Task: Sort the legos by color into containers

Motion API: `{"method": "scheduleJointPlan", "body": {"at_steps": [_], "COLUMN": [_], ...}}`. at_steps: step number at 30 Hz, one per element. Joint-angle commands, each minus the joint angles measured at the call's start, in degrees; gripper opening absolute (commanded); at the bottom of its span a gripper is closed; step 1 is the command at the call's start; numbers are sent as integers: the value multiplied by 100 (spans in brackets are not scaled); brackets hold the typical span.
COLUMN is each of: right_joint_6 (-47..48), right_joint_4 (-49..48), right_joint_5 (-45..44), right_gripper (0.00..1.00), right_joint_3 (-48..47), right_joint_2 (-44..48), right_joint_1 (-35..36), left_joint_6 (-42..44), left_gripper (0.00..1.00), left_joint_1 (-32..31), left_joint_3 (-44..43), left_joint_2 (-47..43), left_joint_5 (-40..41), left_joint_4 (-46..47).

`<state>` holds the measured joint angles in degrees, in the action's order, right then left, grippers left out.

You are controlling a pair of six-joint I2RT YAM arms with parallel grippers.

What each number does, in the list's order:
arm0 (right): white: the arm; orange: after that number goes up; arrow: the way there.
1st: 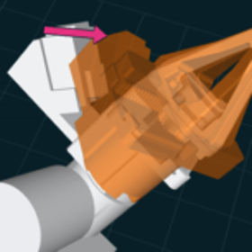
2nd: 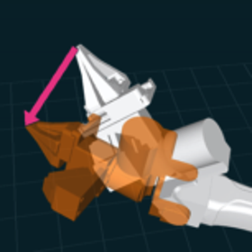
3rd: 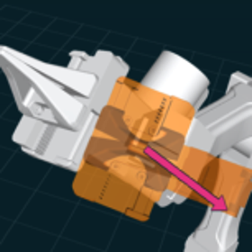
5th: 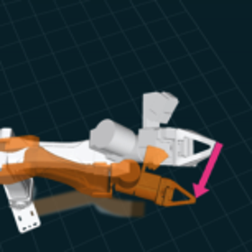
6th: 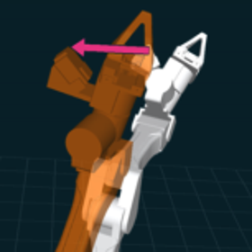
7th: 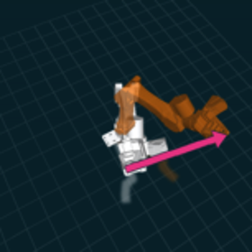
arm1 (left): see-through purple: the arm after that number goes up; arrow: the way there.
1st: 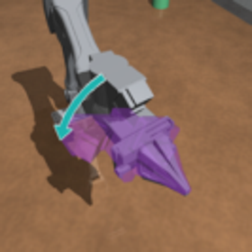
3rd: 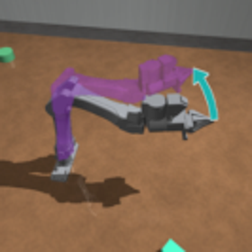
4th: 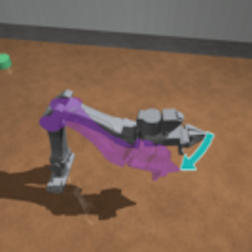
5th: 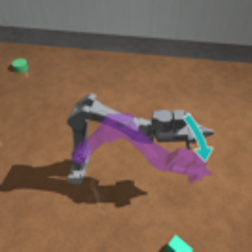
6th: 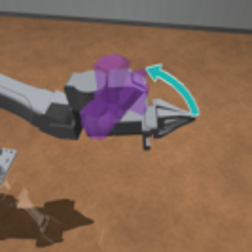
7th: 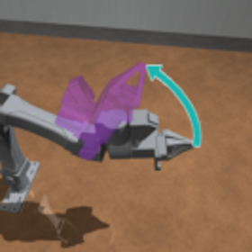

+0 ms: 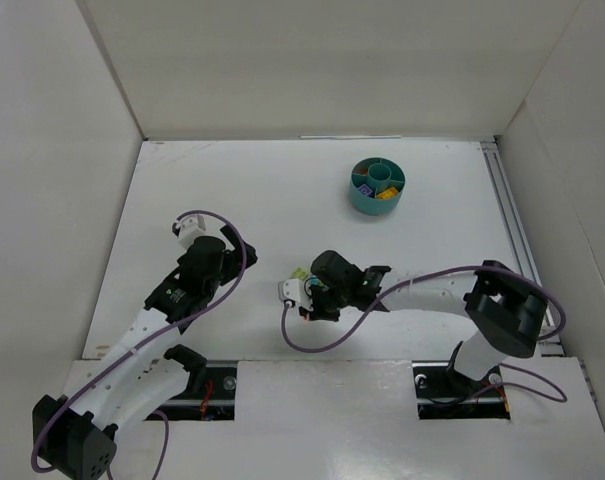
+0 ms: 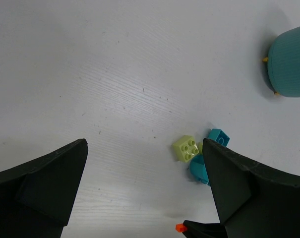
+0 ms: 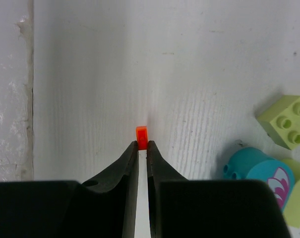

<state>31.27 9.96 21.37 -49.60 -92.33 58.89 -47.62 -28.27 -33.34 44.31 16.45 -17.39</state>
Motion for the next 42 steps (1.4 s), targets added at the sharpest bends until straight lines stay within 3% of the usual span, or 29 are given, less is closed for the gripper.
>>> {"method": "scheduleJointPlan", "body": {"at_steps": [1, 9, 19, 28, 35, 42], "right_joint_6": [37, -33, 634, 899, 1206, 1268], "right_joint_4": [-55, -2, 516, 841, 1411, 1614], "right_joint_5": [-1, -247, -177, -97, -501, -704], "right_gripper": [5, 2, 1, 1, 1, 1], "right_joint_3": [83, 30, -1138, -2894, -4327, -5295], "right_joint_2": [347, 725, 1042, 50, -1241, -1972], "right_joint_1": [34, -184, -1968, -3497, -3876, -3991], "left_joint_6": [51, 51, 270, 665, 921, 1140], "left_gripper": [100, 100, 100, 100, 100, 100], "left_joint_1": [-3, -3, -3, 103, 418, 419], "left_joint_3": [65, 65, -251, -954, -1341, -1692], "left_joint_2": [-19, -19, 648, 1807, 2643, 3170], "left_joint_5": [-10, -10, -63, -185, -520, -642], "left_joint_4": [165, 279, 570, 1000, 1273, 1378]}}
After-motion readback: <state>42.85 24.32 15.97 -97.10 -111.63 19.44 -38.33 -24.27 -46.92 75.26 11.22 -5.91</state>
